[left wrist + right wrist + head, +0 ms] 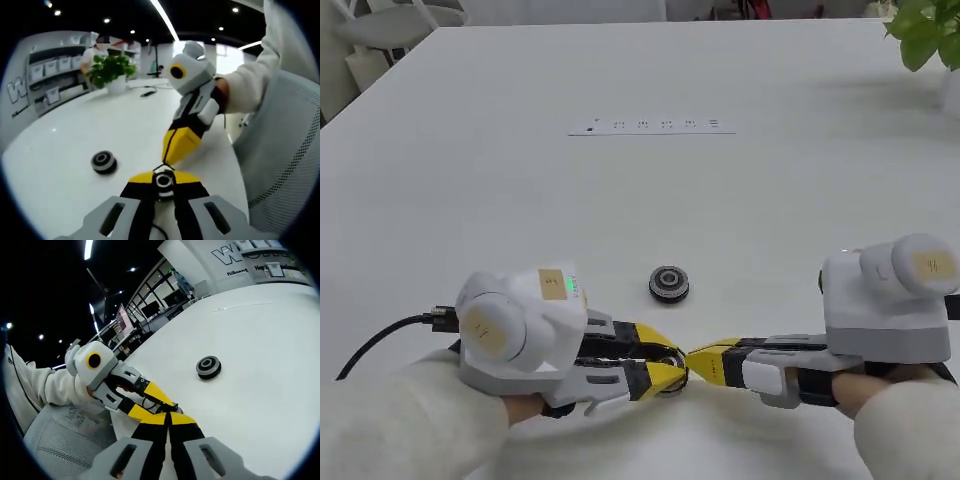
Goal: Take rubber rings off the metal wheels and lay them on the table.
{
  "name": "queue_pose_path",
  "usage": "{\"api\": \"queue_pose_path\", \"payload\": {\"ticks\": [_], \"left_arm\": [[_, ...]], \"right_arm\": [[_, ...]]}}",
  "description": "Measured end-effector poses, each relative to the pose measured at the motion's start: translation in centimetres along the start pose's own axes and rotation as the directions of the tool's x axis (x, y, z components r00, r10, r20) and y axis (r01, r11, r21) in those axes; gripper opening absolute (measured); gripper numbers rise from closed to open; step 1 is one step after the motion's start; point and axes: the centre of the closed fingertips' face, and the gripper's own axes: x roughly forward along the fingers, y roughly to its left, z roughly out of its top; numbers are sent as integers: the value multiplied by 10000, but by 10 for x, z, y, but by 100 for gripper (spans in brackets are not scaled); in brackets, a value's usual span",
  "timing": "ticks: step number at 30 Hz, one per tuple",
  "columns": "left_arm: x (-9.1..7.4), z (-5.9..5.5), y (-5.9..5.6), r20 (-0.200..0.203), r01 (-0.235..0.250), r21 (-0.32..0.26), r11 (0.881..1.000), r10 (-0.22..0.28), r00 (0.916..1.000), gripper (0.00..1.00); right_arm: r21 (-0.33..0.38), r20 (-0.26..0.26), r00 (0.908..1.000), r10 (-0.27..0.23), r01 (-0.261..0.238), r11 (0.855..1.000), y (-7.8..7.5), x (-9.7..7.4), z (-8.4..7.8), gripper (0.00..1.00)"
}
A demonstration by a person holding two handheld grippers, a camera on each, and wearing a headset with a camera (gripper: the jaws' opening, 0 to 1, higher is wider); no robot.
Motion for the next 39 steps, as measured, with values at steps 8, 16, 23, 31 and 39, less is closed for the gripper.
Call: {"api": "queue_pose_path", "payload": {"ticks": [8,16,23,31,39], "left_arm": [[-2,-1,-6,-81,180,100,9998,-179,9998,15],[-5,-2,-6,-215,265,183,9995,-261,9994,13],[-5,-2,-6,-216,256,156,9996,-252,9994,13],[-5,-2,-5,-205,102,104,9999,-99,9997,13],[-7,-1,-5,-313,116,-447,9989,-130,9994,15]], "right_arm": [[100,77,9999,-148,148,9998,-4,-4,0,0],[179,108,9999,-20,18,9998,1,-3,1,0],[-115,378,9987,344,-340,9994,16,1,15,0],[-92,249,9994,242,-240,9997,9,0,12,0],[216,211,9997,154,-158,9996,4,0,10,0]]}}
